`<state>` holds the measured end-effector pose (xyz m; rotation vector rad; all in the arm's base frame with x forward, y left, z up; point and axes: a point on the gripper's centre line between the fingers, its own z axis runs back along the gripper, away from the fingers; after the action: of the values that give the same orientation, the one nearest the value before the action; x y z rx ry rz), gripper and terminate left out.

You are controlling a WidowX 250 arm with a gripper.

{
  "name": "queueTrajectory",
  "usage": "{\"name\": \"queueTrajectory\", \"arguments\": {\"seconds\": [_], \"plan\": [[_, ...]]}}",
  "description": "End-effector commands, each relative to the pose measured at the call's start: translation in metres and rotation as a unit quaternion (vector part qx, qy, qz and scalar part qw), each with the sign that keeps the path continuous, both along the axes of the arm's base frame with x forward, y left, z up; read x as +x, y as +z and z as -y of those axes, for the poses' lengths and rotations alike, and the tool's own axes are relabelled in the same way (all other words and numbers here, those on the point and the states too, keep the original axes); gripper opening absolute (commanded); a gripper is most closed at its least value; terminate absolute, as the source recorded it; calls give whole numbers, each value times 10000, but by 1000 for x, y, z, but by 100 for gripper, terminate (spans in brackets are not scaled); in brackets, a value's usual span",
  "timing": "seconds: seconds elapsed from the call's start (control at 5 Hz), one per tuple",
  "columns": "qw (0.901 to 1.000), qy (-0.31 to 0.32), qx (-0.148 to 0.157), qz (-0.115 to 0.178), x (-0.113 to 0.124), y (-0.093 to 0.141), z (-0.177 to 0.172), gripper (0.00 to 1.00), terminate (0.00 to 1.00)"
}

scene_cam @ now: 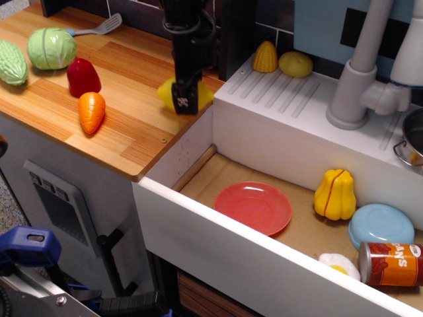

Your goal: Put lemon on plate

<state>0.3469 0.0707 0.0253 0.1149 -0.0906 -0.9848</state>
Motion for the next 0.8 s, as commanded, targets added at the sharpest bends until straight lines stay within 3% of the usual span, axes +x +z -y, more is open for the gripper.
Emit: {"name": "queueTrajectory", "arguments": {"seconds": [0.0, 0.2, 0.4, 0.6], "plan": [[9967, 605, -61, 540, -14, 25, 71, 0, 0], [9949, 717, -456, 543, -18, 8, 112, 0, 0], [9929, 687, -854, 472, -24, -5, 113, 0, 0], [9882, 673, -1167, 729, -28, -16, 114, 0, 0]]}}
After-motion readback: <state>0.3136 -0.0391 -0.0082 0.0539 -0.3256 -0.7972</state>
